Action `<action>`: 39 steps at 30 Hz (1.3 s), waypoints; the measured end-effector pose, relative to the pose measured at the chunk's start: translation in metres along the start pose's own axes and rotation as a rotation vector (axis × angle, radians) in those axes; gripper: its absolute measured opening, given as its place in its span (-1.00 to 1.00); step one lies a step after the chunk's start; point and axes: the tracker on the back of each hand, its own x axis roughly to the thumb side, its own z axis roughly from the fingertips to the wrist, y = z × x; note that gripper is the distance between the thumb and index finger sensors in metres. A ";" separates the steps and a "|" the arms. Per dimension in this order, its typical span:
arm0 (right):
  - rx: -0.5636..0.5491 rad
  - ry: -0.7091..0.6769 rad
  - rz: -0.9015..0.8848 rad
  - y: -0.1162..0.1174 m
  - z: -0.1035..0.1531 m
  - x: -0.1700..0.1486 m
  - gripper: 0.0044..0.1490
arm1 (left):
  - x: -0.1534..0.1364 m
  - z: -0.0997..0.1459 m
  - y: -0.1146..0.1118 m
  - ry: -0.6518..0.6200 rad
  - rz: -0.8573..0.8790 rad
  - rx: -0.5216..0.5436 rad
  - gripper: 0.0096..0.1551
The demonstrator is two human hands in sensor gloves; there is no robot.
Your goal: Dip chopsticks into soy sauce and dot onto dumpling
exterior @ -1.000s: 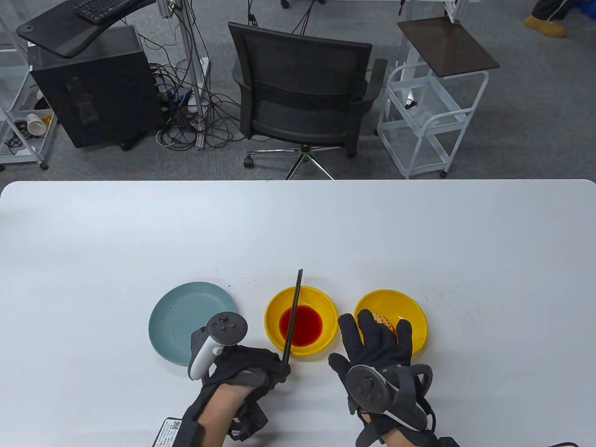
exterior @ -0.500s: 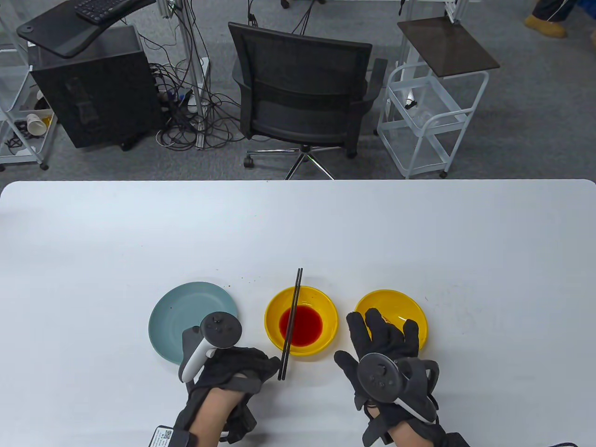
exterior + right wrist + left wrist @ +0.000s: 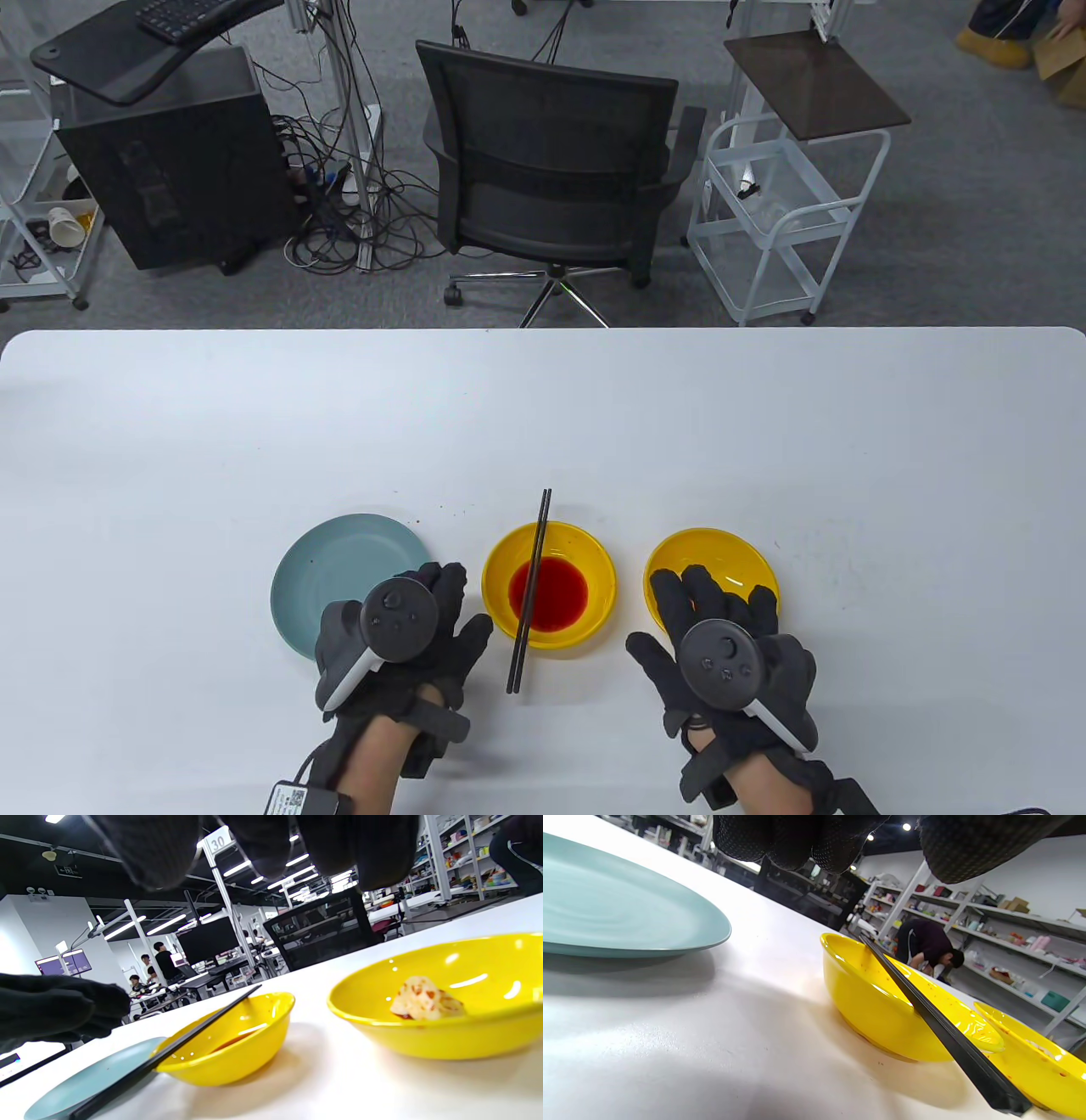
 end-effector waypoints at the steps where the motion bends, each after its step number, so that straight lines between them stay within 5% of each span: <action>1: 0.001 -0.001 0.002 0.000 0.000 0.000 -0.04 | -0.001 0.000 0.000 0.007 -0.005 0.002 -0.07; 15: -0.102 -0.075 -0.079 -0.008 -0.012 -0.027 -0.09 | -0.016 -0.007 0.007 0.066 -0.170 0.059 -0.06; 22: 0.114 0.070 0.044 0.007 -0.016 -0.039 0.11 | -0.020 -0.007 0.012 0.068 -0.158 0.077 -0.05; 30: 0.071 0.047 0.011 0.003 -0.015 -0.036 0.12 | -0.024 -0.008 0.013 0.065 -0.141 0.067 -0.06; 39: 0.147 0.018 0.008 0.009 -0.014 -0.032 0.10 | -0.027 -0.007 0.011 0.072 -0.113 0.037 -0.06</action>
